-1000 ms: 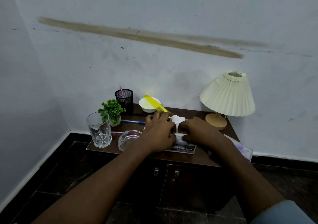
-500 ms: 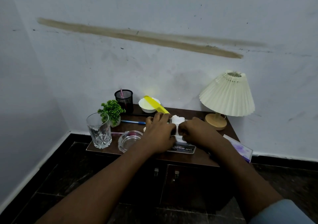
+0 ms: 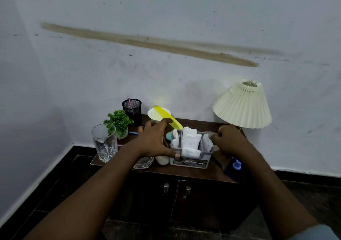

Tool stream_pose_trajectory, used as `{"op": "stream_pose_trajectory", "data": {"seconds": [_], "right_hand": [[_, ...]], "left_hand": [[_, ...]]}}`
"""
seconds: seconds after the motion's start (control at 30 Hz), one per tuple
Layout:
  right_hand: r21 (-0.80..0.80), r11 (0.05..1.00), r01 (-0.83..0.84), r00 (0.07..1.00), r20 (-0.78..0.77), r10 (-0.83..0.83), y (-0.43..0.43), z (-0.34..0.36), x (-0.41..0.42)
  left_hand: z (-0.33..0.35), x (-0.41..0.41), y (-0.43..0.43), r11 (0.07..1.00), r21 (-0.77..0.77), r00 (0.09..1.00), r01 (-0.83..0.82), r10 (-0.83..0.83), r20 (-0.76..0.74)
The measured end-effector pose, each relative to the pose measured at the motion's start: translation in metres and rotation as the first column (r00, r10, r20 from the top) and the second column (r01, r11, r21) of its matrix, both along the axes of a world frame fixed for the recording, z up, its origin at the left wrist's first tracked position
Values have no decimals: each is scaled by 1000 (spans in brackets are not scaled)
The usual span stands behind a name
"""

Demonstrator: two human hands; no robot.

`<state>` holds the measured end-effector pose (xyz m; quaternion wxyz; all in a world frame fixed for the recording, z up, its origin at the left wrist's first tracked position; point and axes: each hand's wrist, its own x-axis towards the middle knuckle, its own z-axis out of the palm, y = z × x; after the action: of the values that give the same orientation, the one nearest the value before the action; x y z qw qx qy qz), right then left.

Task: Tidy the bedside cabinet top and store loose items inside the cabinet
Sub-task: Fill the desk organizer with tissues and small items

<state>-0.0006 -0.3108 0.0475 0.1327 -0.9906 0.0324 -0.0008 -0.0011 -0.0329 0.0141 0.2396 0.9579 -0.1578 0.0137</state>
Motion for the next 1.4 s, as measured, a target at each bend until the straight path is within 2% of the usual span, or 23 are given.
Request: {"op": "stream_pose_trajectory", "data": {"seconds": [0.07, 0.13, 0.17, 0.27, 0.37, 0.43, 0.53, 0.63, 0.8, 0.9, 0.97, 1.07, 1.13, 1.27, 1.4], "right_hand": [[217, 975, 37, 993, -116, -12, 3, -5, 0], [474, 866, 160, 964, -265, -33, 5, -10, -1], [518, 831, 203, 946, -322, -30, 6, -11, -2], [509, 840, 189, 940, -341, -5, 9, -15, -3], [579, 798, 169, 960, -282, 1, 9, -14, 2], [575, 807, 132, 978, -207, -13, 9, -13, 2], [536, 842, 67, 993, -118, -4, 10, -11, 2], [512, 858, 31, 1000, -18, -25, 14, -7, -1], [532, 844, -68, 996, 92, 23, 22, 0, -8], [647, 740, -182, 982, 151, 110, 29, -2, -11], [647, 711, -274, 957, 259, 133, 34, -9, -9], [543, 766, -346, 903, 415, 113, 42, -20, -3], [539, 753, -378, 875, 474, 99, 46, -25, 1], [570, 720, -396, 845, 534, 41, 57, -29, 14], [593, 744, -309, 830, 549, -93, 69, -30, 34]], "left_hand": [[1, 0, 0, 1000, 26, 999, 4, -2, -49], [0, 0, -4, 998, 58, 998, 29, -25, -64], [-1, 0, -6, 997, 66, 997, 41, -37, -62], [-3, 1, -13, 998, 37, 999, 42, -40, -31], [-2, 4, -14, 999, -26, 999, 43, -43, -10], [-2, 5, -12, 985, -164, 998, 58, -61, -13], [1, 4, -8, 892, -448, 995, 64, -91, -38], [3, 6, -5, 816, -576, 996, 52, -84, -29], [1, 9, -4, 762, -646, 997, 34, -69, -30], [-1, 11, -6, 712, -702, 999, 20, -47, -19], [-1, 13, -8, 676, -737, 999, 13, -31, -11], [-3, 16, -11, 652, -757, 1000, 29, -21, 21], [-5, 18, -12, 659, -750, 999, 45, -22, 41], [-7, 30, -18, 655, -753, 993, 62, 35, 112], [0, 56, -31, 600, -800, 985, 34, 116, 130]]}}
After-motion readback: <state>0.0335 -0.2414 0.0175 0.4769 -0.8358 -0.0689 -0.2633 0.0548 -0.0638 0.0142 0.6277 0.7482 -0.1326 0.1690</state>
